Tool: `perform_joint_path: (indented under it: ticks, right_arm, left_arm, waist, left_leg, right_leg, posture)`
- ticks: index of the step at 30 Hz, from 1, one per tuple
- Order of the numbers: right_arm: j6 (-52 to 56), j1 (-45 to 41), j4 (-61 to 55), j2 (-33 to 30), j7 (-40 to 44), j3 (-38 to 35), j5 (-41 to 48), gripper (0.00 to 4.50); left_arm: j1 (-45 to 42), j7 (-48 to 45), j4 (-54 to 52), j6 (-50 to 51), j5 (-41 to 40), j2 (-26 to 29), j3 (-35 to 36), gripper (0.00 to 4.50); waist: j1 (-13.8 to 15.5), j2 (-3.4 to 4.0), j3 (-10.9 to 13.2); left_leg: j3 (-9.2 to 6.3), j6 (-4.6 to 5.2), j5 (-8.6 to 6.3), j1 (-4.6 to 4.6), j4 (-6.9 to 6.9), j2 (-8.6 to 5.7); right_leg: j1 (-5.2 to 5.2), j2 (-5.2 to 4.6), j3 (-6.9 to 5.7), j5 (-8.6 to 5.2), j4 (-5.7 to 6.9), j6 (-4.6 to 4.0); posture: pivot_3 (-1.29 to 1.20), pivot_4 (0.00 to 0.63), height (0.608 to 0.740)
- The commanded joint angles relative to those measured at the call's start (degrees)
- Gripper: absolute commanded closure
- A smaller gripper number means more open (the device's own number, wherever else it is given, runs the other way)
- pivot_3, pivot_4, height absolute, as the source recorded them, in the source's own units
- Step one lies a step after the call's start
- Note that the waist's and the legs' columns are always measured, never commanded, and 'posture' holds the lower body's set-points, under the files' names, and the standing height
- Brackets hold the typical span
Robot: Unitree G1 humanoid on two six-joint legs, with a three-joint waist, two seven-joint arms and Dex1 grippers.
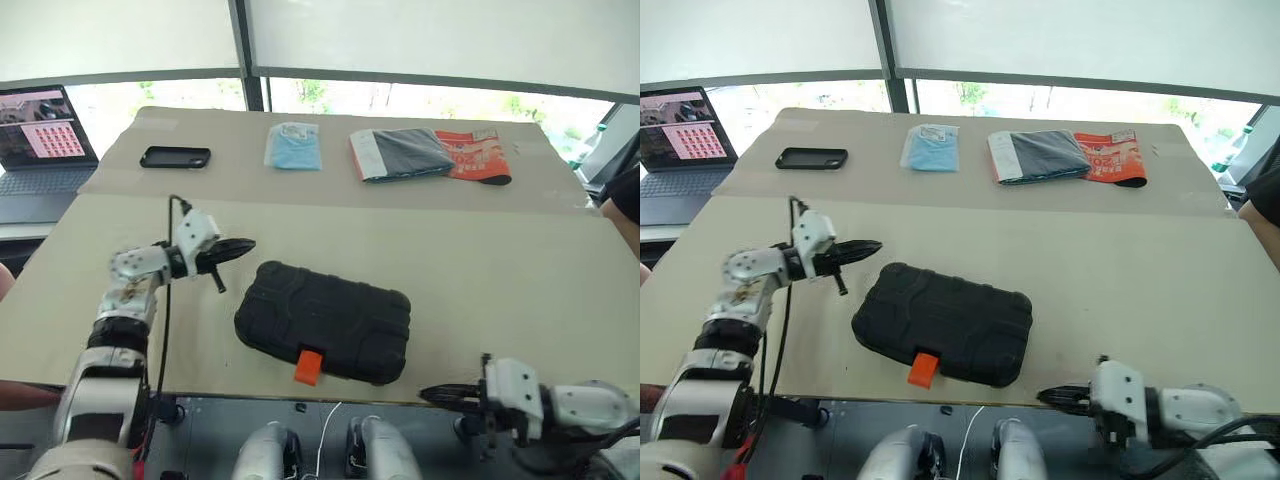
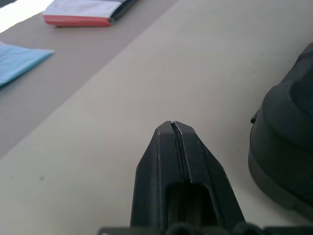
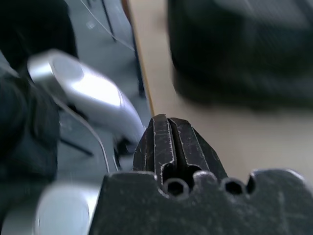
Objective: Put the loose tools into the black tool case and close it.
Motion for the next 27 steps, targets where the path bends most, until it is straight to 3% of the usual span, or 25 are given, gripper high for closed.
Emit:
perform_joint_path:
  ticks: [1,4,8,10,17,22,27]
  right_arm:
    - [6.6,-3.9,-2.7,1.9,-0.3,2.6,-1.7,4.42]
    - [4.8,-8.7,-0.3,5.0,-0.3,4.7,-7.1,4.42]
    - [0.4,-14.9,6.3,9.4,-1.8,5.5,-13.7,4.42]
    - [-2.2,-18.3,9.7,11.7,-3.3,4.9,-16.7,4.42]
    - [-6.3,-29.3,23.2,18.4,-7.8,2.5,-21.5,4.42]
    - [-7.4,-36.4,34.6,22.6,-11.2,0.8,-23.4,4.42]
    - [-10.1,-37.2,38.8,22.3,-9.4,-1.6,-22.1,4.42]
  left_arm:
    - [-1.9,-5.1,2.9,-0.7,0.6,0.1,-1.0,4.50]
    - [-2.6,-8.0,4.9,-2.3,1.5,0.0,-1.8,4.50]
    - [-3.8,-4.8,8.4,-1.4,4.1,1.0,-2.2,4.50]
    - [-2.0,-7.8,6.8,-1.1,2.2,1.6,-1.1,4.50]
    - [7.8,-8.4,-5.7,4.2,-2.7,3.7,2.9,4.50]
    - [18.5,-2.5,-20.8,10.0,-5.0,4.7,6.1,4.50]
    - [23.2,-0.8,-29.9,19.0,-13.6,4.5,11.5,4.50]
  waist:
    - [-0.1,-0.05,0.0]
    - [-0.1,-0.06,0.0]
    - [-0.1,-0.15,0.1]
    - [-0.1,-0.16,0.1]
    - [-0.8,-0.14,0.1]
    - [-1.1,-0.08,0.1]
    - [-1.0,-0.05,0.1]
  left_leg:
    - [0.00,-0.01,0.01,0.00,0.02,0.00]
    - [-0.01,-0.09,0.05,-0.13,0.15,0.00]
    - [-0.10,-0.04,0.02,-0.35,0.54,0.02]
    - [-0.11,0.34,-0.20,-0.36,0.60,0.00]
    - [-0.08,0.00,0.00,-0.41,0.65,-0.02]
    - [-0.05,-0.03,0.02,-0.40,0.65,-0.04]
    - [-0.08,-0.09,0.04,-0.37,0.62,-0.03]
  right_leg:
    - [0.00,0.00,0.01,0.00,-0.01,0.00]
    - [-0.03,0.03,-0.06,0.00,-0.04,0.00]
    - [-0.07,0.05,-0.13,0.02,0.03,0.04]
    - [-0.06,0.01,-0.12,0.08,0.04,0.14]
    - [-0.08,-0.06,-0.06,0.07,0.10,0.14]
    - [-0.05,-0.11,-0.04,0.06,0.13,0.14]
    - [-0.04,-0.26,-0.06,0.06,0.15,0.14]
  posture:
    - [0.00,0.150,0.740]
    - [0.00,0.150,0.740]
    - [0.00,0.150,0.740]
    - [0.00,0.150,0.740]
    - [0.00,0.150,0.740]
    - [0.00,0.150,0.740]
    - [0.00,0.150,0.740]
